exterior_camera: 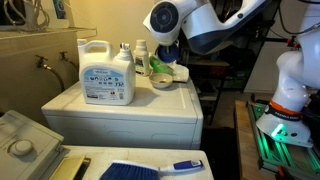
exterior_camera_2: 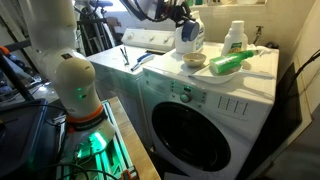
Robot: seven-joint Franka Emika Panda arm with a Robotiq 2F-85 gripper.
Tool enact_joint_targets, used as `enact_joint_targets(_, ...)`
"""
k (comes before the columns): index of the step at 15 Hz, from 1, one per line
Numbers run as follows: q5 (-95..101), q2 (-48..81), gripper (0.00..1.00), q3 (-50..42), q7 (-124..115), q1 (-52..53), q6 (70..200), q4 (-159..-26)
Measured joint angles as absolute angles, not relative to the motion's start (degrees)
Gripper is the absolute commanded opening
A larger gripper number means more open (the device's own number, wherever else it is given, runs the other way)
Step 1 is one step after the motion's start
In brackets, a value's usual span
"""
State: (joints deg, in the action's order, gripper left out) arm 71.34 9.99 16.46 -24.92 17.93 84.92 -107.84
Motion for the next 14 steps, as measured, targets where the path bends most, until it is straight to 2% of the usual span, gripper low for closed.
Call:
enact_joint_targets(6, 64.26, 7.26, 0.02, 16.36, -24.3, 17.24, 89.9, -108.25)
enact_joint_targets(14, 45.75, 7.37, 0.02, 15.58, -32.85, 16.51, 104.57, -109.1)
